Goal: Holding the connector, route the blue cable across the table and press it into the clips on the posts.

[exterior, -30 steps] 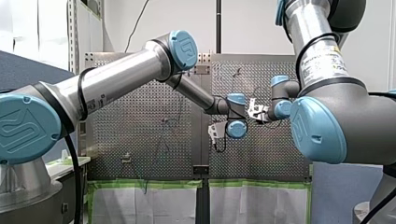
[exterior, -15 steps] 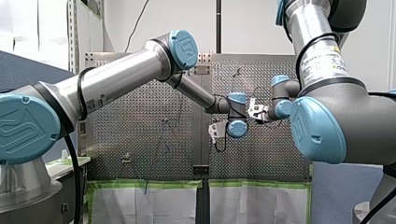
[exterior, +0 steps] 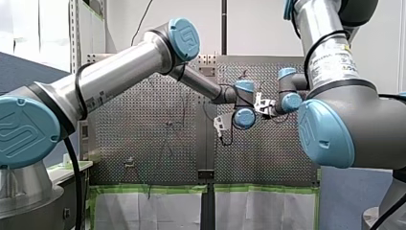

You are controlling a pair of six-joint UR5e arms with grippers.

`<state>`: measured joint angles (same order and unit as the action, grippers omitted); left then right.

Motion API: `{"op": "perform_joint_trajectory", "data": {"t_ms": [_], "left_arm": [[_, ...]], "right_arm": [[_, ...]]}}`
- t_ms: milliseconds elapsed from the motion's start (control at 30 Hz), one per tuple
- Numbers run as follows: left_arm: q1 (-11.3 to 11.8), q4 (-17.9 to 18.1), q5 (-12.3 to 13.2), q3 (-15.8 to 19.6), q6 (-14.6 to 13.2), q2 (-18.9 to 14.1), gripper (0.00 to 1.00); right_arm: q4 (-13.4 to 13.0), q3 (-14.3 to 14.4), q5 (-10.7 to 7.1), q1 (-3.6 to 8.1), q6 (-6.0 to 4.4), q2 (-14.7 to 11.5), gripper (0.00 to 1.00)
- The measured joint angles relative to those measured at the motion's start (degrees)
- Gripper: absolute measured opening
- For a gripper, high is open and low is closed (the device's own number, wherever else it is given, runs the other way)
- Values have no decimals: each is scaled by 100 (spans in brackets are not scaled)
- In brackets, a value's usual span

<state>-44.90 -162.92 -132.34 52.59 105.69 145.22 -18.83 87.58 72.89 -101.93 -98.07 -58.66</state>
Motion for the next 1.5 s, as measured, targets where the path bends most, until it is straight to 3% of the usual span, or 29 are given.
{"op": "perform_joint_trajectory", "data": {"t_ms": [267,600,1033,1267,1500], "left_arm": [[-28,63,-31,288,-4,-379,0],[-73,79,-32,687,-74,-899,0],[-246,56,-23,701,-130,-1320,0],[-128,338,217,656,-203,-1341,0],[54,600,454,638,-241,-1337,0]], "right_arm": [[112,-6,-9,14,-335,-422,0],[418,-7,-11,61,-482,-920,0],[675,-7,-17,84,-521,-1593,0],[661,-7,-13,85,-522,-1919,0],[626,-7,-88,87,-520,-2005,0]]}}
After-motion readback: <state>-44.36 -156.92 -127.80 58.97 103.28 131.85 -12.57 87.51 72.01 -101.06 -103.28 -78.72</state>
